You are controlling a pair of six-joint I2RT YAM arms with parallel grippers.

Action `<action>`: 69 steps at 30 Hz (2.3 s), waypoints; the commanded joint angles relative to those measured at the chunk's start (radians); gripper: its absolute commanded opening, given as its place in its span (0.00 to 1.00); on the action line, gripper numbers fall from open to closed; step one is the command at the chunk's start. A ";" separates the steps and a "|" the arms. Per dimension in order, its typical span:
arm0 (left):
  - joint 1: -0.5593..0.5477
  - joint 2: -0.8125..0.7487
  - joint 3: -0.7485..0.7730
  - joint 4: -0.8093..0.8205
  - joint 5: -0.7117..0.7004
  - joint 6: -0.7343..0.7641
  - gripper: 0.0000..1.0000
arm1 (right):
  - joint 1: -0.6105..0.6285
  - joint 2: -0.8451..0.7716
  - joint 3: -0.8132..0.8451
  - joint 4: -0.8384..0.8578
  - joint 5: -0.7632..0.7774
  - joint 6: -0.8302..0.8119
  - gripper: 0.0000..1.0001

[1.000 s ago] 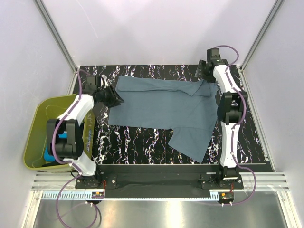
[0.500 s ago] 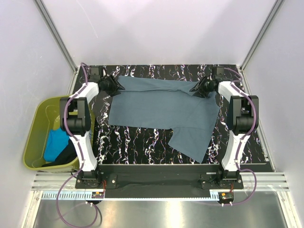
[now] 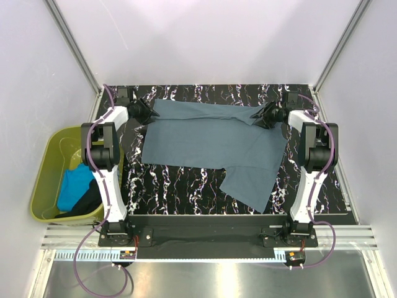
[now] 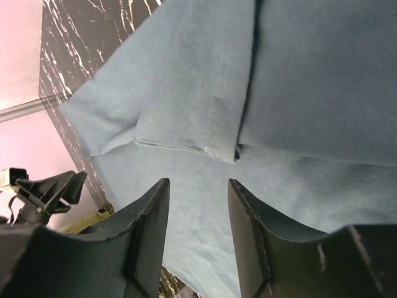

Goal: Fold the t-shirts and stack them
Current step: Fold the tshirt

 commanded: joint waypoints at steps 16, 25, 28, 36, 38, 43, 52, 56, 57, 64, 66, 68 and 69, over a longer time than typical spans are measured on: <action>0.009 0.135 0.166 0.019 -0.047 -0.021 0.34 | -0.018 0.038 -0.011 0.072 -0.058 0.026 0.46; 0.009 0.153 0.176 0.018 -0.047 -0.012 0.23 | -0.017 0.064 -0.014 0.081 -0.069 0.007 0.46; 0.011 0.153 0.174 0.018 -0.047 -0.006 0.20 | -0.017 0.085 -0.002 0.085 -0.072 -0.003 0.46; 0.012 0.126 0.160 0.008 -0.060 0.010 0.33 | -0.014 0.121 0.015 0.110 -0.092 -0.001 0.43; 0.014 0.119 0.153 0.007 -0.060 0.013 0.35 | -0.010 0.125 0.015 0.118 -0.095 0.003 0.43; 0.018 0.107 0.151 0.005 -0.058 0.019 0.37 | -0.009 0.127 0.023 0.142 -0.101 0.011 0.40; 0.025 0.081 0.131 0.004 -0.052 0.025 0.36 | -0.012 0.106 0.038 0.138 -0.058 0.023 0.41; 0.028 0.072 0.120 0.004 -0.055 0.030 0.36 | -0.012 0.090 0.041 0.133 -0.067 0.020 0.41; 0.029 0.070 0.119 0.004 -0.053 0.031 0.36 | -0.012 0.089 0.043 0.131 -0.066 0.023 0.41; 0.029 0.073 0.110 0.005 -0.049 0.020 0.36 | -0.009 0.142 0.058 0.135 -0.089 0.043 0.40; 0.029 0.073 0.113 0.007 -0.049 0.019 0.36 | -0.009 0.150 0.059 0.135 -0.089 0.040 0.40; 0.029 0.073 0.116 0.005 -0.047 0.019 0.37 | -0.009 0.155 0.059 0.134 -0.095 0.036 0.40; 0.029 0.072 0.120 0.007 -0.047 0.019 0.38 | -0.009 0.155 0.056 0.135 -0.090 0.034 0.40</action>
